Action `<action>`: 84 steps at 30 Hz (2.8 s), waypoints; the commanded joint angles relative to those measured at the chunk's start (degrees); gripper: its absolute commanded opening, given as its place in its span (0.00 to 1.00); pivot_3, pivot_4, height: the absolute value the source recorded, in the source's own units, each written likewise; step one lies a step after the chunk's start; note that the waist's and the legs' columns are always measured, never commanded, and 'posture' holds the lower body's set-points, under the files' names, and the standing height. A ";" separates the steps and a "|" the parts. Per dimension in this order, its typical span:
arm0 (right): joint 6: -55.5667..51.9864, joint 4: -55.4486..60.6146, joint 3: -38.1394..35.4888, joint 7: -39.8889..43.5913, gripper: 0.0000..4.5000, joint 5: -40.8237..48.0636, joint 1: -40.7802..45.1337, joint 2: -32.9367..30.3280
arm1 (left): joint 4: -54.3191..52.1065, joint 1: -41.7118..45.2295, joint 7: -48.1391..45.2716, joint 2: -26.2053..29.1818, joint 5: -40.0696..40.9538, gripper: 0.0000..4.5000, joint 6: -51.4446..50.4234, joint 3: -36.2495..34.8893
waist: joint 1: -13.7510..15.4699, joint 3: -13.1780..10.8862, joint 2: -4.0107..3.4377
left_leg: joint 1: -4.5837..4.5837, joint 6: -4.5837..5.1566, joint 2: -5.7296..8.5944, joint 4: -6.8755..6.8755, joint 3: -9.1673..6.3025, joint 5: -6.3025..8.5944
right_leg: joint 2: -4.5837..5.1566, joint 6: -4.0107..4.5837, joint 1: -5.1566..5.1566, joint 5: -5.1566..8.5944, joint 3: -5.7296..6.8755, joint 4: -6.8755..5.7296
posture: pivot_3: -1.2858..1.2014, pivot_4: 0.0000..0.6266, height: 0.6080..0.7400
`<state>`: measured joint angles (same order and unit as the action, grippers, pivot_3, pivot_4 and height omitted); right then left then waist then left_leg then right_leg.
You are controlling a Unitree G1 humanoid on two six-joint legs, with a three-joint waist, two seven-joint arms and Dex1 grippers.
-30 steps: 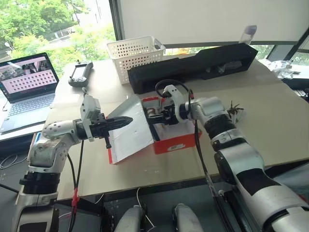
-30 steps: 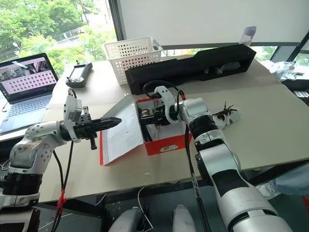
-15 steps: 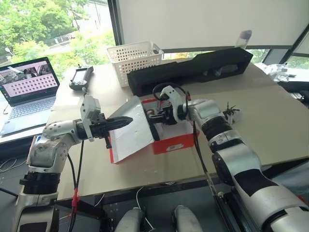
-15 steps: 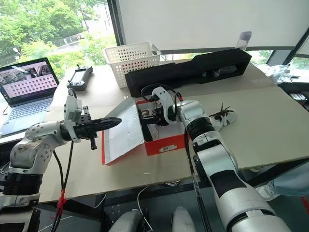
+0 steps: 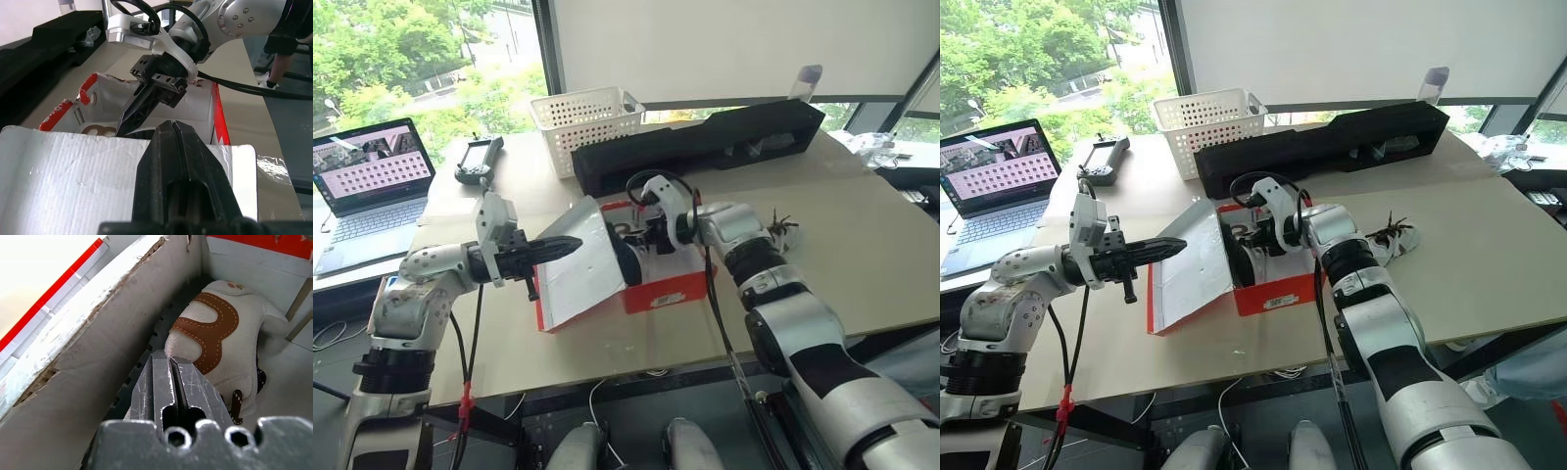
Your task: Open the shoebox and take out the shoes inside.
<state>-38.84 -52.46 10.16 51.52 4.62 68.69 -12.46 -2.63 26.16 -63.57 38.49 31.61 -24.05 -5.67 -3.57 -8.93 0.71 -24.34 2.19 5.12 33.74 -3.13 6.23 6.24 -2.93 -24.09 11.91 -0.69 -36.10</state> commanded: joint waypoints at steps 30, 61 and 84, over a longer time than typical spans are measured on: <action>-28.91 35.97 -19.25 -11.59 0.01 12.00 -2.52 -14.07 | 0.45 1.68 -0.95 0.39 -0.48 0.00 0.77 0.45 | 1.43 -0.35 -0.01 | -1.38 0.02 0.03 0.07 0.02 -0.02 | -0.02 -0.04 -1.03 -0.49 0.09 0.05 | 0.52 0.24 0.99; -25.39 44.88 -7.04 -30.02 0.01 -7.51 -27.28 -42.99 | 0.92 2.02 -1.61 -0.44 -0.69 0.00 0.52 1.78 | 1.23 -0.57 -0.07 | -1.71 0.16 -0.08 0.31 0.17 -0.04 | 0.07 -0.26 -1.03 -0.39 0.17 0.24 | 0.52 0.24 0.99; -19.49 34.39 -13.06 -30.17 0.71 -3.93 -24.86 -30.39 | 0.04 1.42 -1.03 -0.41 -0.48 0.00 0.11 1.55 | 2.40 -0.60 -0.02 | -1.67 0.33 -0.06 0.92 0.16 0.10 | -0.04 -0.34 -0.69 -0.52 0.20 0.28 | 0.52 0.24 0.99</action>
<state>-58.07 -19.61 -1.45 21.09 0.58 42.39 -41.75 -1.29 27.03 -64.57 37.88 30.57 -24.06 -3.31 -1.16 -9.53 0.69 -26.01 2.52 5.05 34.66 -2.98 6.33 6.19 -3.26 -24.78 11.41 -0.49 -35.83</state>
